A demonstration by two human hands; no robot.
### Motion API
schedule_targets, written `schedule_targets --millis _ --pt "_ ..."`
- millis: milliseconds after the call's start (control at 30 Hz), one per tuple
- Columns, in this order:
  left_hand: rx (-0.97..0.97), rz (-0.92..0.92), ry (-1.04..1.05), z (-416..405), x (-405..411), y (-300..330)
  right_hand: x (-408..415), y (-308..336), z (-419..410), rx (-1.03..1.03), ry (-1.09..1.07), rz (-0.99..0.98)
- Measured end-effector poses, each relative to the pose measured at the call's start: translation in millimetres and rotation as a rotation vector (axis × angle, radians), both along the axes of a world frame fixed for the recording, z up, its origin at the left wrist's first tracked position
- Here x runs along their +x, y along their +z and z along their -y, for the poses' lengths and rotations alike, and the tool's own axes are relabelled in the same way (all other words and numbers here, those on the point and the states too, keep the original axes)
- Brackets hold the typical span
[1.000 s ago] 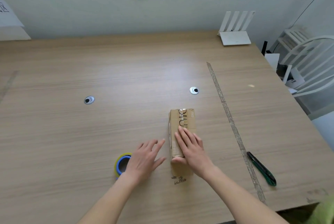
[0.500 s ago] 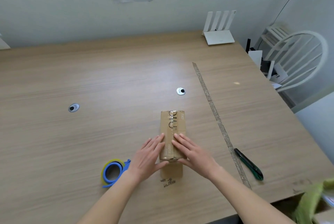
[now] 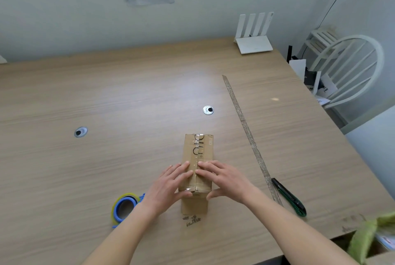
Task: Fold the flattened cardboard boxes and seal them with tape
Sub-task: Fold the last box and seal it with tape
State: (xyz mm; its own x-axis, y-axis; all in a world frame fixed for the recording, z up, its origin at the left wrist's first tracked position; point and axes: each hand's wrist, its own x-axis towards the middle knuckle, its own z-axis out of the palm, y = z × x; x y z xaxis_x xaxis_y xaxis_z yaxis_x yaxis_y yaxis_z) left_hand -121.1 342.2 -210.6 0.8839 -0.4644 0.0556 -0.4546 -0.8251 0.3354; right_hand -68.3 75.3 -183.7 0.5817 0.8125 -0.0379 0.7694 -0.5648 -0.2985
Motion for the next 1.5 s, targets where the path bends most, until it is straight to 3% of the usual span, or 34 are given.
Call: schedule_targets --millis 367,467,633,833,900,1033,1167,1233,1500 --pt "0.088 -0.163 -0.039 -13.1 14.9 15.5 28.5 13.2 -13.6 -0.025 0.073 -0.04" --pt "0.111 -0.132 -0.054 -17.3 21.9 23.4 41.2 20.6 -13.6 -0.026 0.088 0.0" --pt "0.233 -0.056 -0.037 -16.0 28.8 41.8 70.2 47.8 -22.4 -0.213 0.065 0.039" --pt "0.211 0.063 0.112 -21.0 15.6 63.6 98.3 66.5 -41.3 -0.401 0.142 -0.011" --pt "0.182 -0.001 0.243 -24.2 4.8 74.6 100.7 65.9 -43.1 -0.401 0.147 0.001" --pt "0.104 -0.097 0.406 -28.1 -10.3 77.4 97.0 61.9 -33.7 -0.376 -0.011 -0.07" --pt "0.076 -0.087 0.502 -18.2 -16.5 74.7 71.0 59.8 -22.8 -0.225 -0.477 -0.134" --pt "0.057 -0.095 0.518 -8.4 -16.8 71.9 55.5 59.5 -23.2 -0.204 -0.61 -0.136" --pt "-0.076 -0.322 0.57 36.4 -9.5 70.9 27.1 47.8 -29.9 -0.14 -0.497 -0.423"
